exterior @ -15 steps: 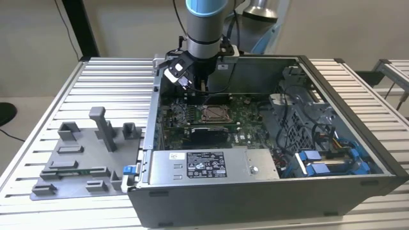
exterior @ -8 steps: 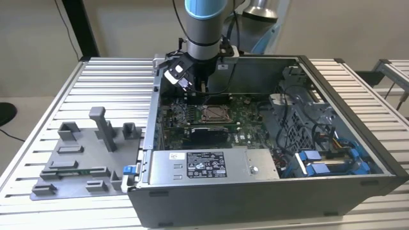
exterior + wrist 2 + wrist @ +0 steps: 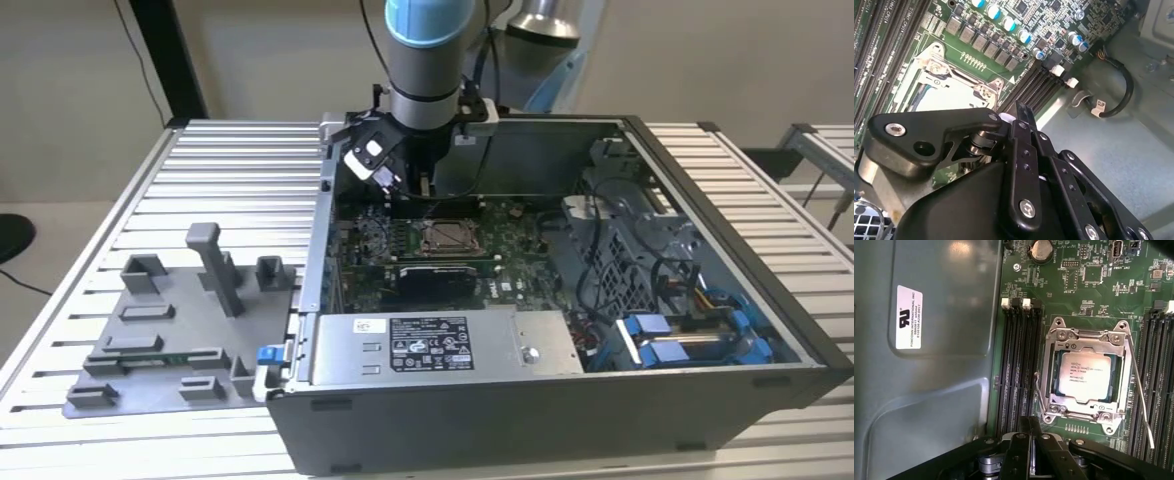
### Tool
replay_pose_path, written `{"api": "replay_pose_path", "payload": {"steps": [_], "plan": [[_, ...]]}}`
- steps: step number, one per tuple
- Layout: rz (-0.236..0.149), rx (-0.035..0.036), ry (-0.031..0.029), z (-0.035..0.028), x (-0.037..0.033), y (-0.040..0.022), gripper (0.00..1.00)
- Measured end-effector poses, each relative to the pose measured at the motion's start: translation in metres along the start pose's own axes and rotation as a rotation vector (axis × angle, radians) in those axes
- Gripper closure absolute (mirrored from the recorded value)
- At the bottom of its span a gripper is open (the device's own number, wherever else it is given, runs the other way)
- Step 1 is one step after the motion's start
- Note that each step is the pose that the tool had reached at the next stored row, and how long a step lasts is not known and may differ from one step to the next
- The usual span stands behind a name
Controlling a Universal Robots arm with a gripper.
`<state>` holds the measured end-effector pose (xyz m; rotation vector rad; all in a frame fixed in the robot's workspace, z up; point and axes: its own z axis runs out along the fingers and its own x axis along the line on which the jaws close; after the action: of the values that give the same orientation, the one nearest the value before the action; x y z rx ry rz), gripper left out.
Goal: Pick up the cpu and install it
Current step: 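Close the cpu cover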
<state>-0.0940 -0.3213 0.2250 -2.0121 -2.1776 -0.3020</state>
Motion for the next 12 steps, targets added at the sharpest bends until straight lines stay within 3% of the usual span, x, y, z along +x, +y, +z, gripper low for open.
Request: {"api": "replay_pose_path", "payload": {"steps": [9,10,12], "plan": [[0.000,-0.0004,0.0015,0.0016,-0.0008,0.0003,1.00],[0.000,-0.0005,0.0036,0.0014,-0.0013,0.0002,1.00],[0.000,-0.0019,0.0139,0.0011,-0.0027,0.0001,1.00]]}}
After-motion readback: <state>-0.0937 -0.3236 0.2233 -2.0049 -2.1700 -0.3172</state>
